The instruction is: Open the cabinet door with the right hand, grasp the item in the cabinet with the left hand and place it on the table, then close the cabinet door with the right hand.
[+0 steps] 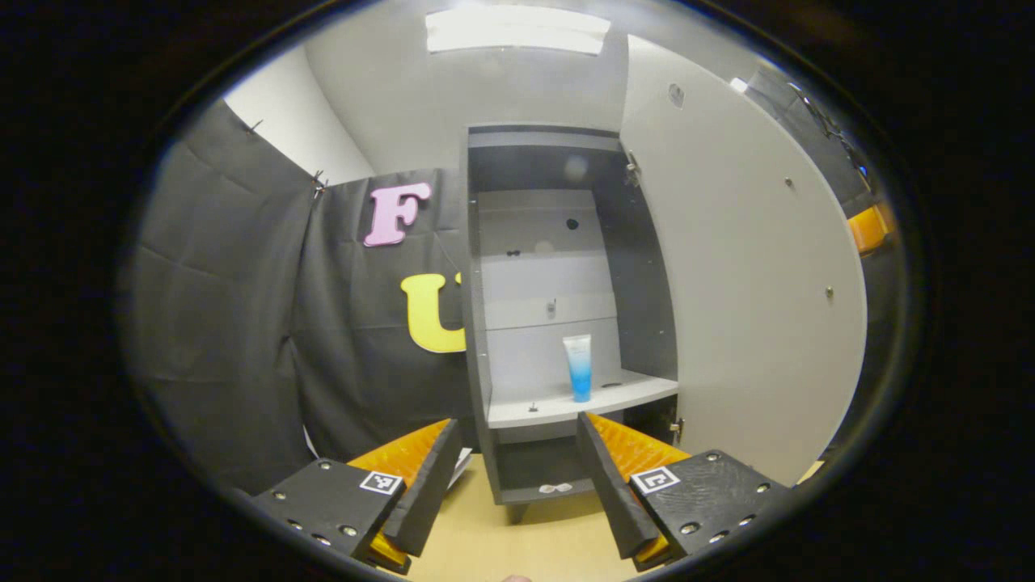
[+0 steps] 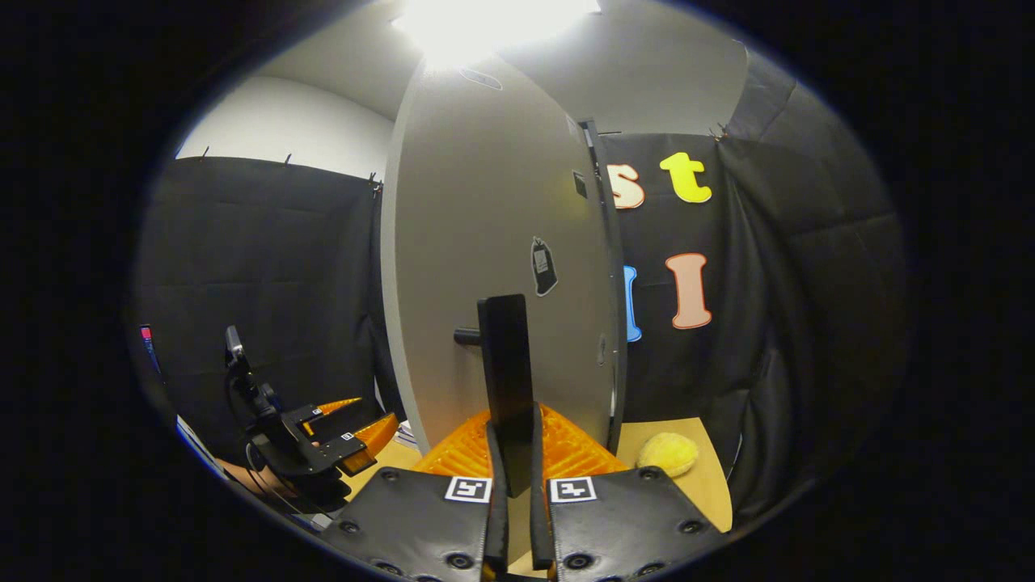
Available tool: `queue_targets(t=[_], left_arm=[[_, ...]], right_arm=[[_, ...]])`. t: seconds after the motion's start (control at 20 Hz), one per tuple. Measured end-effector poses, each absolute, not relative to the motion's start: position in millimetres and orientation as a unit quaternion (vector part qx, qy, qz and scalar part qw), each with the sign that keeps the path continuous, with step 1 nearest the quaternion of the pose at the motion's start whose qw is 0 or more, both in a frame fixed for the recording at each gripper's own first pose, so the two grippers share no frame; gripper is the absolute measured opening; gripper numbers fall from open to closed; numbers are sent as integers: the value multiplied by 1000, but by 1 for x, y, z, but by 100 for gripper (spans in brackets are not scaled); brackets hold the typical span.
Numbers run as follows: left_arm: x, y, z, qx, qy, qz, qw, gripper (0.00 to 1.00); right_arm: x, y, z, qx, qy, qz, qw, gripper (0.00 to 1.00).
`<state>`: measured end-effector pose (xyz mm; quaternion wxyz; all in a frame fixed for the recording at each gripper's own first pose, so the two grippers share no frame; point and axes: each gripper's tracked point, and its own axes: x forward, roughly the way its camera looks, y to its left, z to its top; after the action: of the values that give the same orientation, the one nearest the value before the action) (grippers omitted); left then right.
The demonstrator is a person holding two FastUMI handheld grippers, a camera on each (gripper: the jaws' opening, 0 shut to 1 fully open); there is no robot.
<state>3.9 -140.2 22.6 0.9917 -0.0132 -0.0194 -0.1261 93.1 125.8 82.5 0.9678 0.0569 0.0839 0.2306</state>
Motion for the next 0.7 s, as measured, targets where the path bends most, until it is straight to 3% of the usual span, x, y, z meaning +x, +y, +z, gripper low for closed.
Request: queue_targets(t=[0.45, 0.5, 0.6, 0.7], left_arm=[[-3, -184, 22, -6, -14, -139, 990, 87], [-4, -187, 23, -5, -14, -138, 990, 87], [-4, -196, 24, -2, -15, -137, 990, 87], [-3, -208, 27, 1, -15, -138, 990, 87]], right_arm=[[108, 55, 81, 66, 71, 158, 983, 11], [110, 47, 82, 70, 70, 152, 983, 6], [103, 46, 82, 93, 74, 174, 978, 14], [88, 49, 82, 108, 80, 201, 970, 10]])
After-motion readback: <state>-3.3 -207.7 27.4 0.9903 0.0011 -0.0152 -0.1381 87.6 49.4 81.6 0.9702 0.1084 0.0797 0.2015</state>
